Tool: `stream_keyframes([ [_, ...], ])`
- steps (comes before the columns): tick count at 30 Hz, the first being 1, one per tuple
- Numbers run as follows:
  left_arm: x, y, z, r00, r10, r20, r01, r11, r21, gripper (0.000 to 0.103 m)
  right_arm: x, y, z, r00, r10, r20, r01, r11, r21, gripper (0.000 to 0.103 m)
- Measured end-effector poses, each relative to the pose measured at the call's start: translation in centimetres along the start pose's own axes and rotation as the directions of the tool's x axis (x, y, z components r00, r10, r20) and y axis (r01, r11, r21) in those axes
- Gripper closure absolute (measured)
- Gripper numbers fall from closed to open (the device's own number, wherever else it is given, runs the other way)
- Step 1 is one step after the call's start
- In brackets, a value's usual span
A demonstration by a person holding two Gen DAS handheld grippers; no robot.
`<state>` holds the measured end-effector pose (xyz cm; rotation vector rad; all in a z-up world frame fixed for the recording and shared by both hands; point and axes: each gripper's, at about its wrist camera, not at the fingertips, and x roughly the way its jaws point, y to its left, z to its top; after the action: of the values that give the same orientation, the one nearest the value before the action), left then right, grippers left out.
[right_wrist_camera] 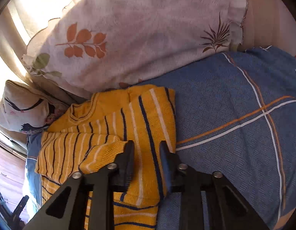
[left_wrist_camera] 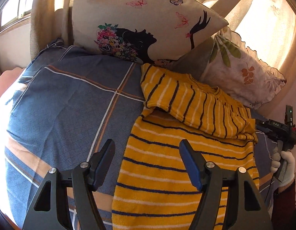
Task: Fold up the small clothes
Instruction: 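Grasp the remaining sleeve cuff with the left gripper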
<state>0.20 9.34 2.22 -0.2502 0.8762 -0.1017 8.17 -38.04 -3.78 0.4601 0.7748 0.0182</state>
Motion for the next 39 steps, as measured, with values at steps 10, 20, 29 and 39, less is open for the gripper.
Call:
stream_keyframes([
  [10, 9.5, -1.6, 5.5, 0.993, 0.041, -0.111, -0.041, 0.999, -0.001, 0.034, 1.1, 6.2, -1.5, 0.966, 0.247, -0.076, -0.256, 0.957, -0.138, 0.063],
  [20, 12.1, -2.3, 5.5, 0.986, 0.096, -0.134, -0.092, 0.995, 0.041, 0.035, 6.7, 8.2, -2.5, 0.989, 0.089, -0.121, -0.108, 0.981, -0.161, 0.052],
  [29, 6.3, 0.1, 0.2, 0.985, -0.012, -0.174, 0.012, 1.000, -0.002, 0.035, 1.2, 8.7, -6.1, 0.986, 0.136, -0.096, -0.153, 0.965, -0.211, 0.048],
  [39, -0.7, 2.6, -7.8, 0.976, -0.133, -0.174, 0.128, 0.991, -0.040, 0.034, -4.5, 0.9, -14.7, 0.986, 0.102, -0.132, -0.108, 0.993, -0.036, 0.043],
])
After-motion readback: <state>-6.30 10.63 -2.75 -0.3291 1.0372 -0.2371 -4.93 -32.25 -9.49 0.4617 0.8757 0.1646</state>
